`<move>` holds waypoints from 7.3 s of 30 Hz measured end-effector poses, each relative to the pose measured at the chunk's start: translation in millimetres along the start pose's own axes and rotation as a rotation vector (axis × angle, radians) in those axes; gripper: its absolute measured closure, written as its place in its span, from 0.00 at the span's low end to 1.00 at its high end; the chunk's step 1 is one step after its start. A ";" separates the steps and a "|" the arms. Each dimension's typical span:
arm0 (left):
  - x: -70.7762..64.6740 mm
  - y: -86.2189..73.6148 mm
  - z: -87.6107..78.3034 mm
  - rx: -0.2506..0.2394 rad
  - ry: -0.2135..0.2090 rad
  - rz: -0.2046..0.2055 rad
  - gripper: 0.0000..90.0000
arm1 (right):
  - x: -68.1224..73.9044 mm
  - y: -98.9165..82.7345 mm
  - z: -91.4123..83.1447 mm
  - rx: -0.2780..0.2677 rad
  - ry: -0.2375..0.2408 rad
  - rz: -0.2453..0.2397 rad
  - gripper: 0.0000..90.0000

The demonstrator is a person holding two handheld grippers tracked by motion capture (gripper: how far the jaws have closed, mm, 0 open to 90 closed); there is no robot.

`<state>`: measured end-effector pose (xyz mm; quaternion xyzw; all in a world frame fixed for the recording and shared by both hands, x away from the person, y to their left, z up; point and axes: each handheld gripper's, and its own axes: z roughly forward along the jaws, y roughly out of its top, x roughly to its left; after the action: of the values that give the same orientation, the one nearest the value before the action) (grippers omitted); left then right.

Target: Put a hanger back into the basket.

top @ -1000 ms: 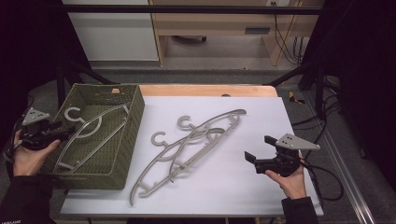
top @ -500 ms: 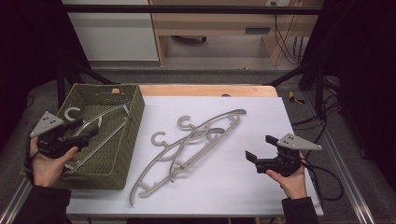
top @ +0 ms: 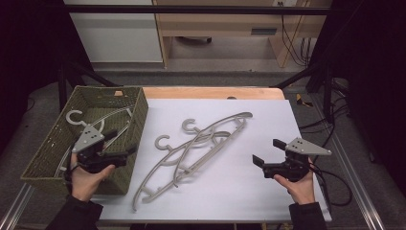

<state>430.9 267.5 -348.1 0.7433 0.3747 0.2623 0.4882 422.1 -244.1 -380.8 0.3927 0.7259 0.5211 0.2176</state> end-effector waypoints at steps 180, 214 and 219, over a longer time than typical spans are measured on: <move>175.3 -18.8 -41.0 0.230 0.295 -0.053 0.91 | 0.2 -2.2 1.4 0.030 -0.022 -0.028 0.02; 197.4 -33.7 -76.7 0.303 0.373 -0.010 0.91 | 1.1 -2.9 3.3 0.039 -0.020 -0.031 0.02; 194.9 -38.9 -66.5 0.303 0.372 -0.016 0.91 | 0.9 -3.0 3.5 0.041 -0.021 -0.031 0.02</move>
<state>482.3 470.6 -353.7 0.7441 0.4992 0.3313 0.2957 423.1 -241.8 -384.7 0.3910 0.7401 0.4986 0.2252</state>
